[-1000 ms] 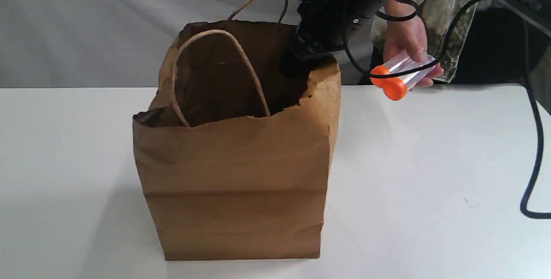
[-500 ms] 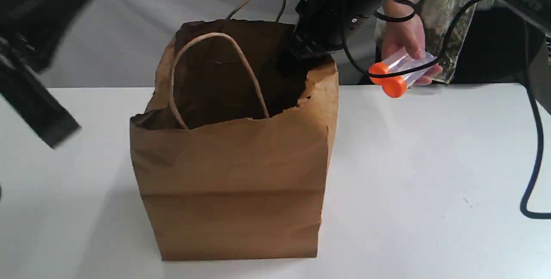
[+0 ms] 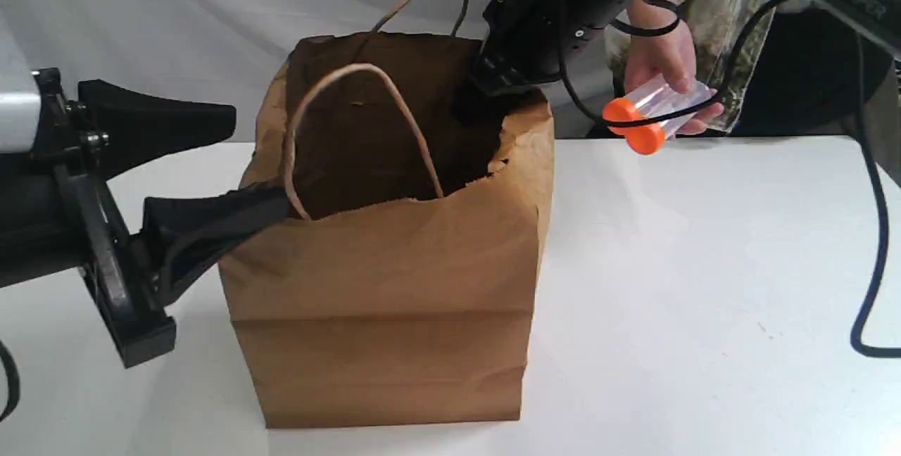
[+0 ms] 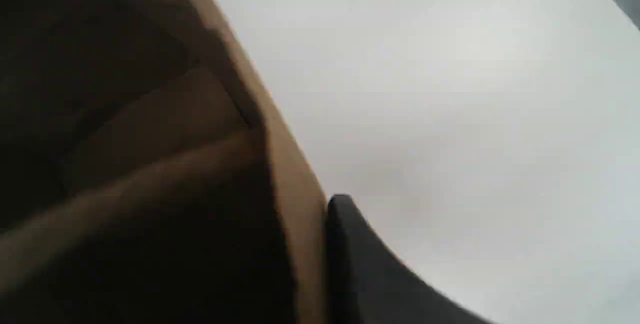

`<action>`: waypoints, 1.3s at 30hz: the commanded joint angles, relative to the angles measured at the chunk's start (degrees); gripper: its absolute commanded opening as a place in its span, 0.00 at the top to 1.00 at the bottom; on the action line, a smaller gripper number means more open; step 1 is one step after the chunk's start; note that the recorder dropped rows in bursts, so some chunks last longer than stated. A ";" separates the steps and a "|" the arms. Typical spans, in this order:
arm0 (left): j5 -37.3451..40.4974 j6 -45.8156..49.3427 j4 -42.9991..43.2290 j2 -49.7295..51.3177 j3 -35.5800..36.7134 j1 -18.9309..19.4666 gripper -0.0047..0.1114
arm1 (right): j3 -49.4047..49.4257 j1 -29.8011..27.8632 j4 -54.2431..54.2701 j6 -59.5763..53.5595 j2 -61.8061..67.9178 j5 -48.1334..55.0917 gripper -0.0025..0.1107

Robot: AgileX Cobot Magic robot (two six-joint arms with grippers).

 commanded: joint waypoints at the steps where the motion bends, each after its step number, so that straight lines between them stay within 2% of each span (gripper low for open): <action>1: -7.99 -3.60 3.41 -2.35 -0.22 -0.29 0.40 | -0.14 -0.04 0.56 -0.20 -0.09 -0.05 0.98; 5: -8.46 -3.83 2.44 -3.07 -0.22 -0.29 0.40 | -0.14 -0.04 0.56 -0.20 -0.09 -0.05 0.98; 12: -5.03 -3.75 -6.42 -1.41 -0.35 -0.29 0.40 | -0.14 -0.04 1.55 -0.20 -0.09 -0.05 0.98; 19: -8.43 -3.38 -6.96 3.53 -0.35 -0.32 0.53 | -0.14 -0.04 1.68 -0.20 -0.09 -0.05 0.98; 27: -8.58 -2.05 -9.39 5.81 -0.35 -0.32 0.55 | -0.14 -0.04 1.68 -0.20 -0.09 -0.05 0.98; 29: -8.58 -2.55 -9.39 5.81 -0.35 -0.32 0.60 | -0.14 -0.04 1.68 -0.20 -0.09 -0.05 0.98; 32: -7.79 -2.42 -9.39 5.86 -0.35 -1.78 0.72 | -0.14 -0.04 1.68 -0.08 -0.09 -0.05 0.98; 37: -2.16 1.88 -9.39 5.86 -0.43 -8.21 0.96 | -0.14 -0.04 1.82 -0.08 -0.09 -0.05 0.98; 39: 3.03 2.09 -10.79 5.86 -0.76 -10.82 0.96 | -0.14 -0.04 1.82 -0.08 -0.09 -0.05 0.98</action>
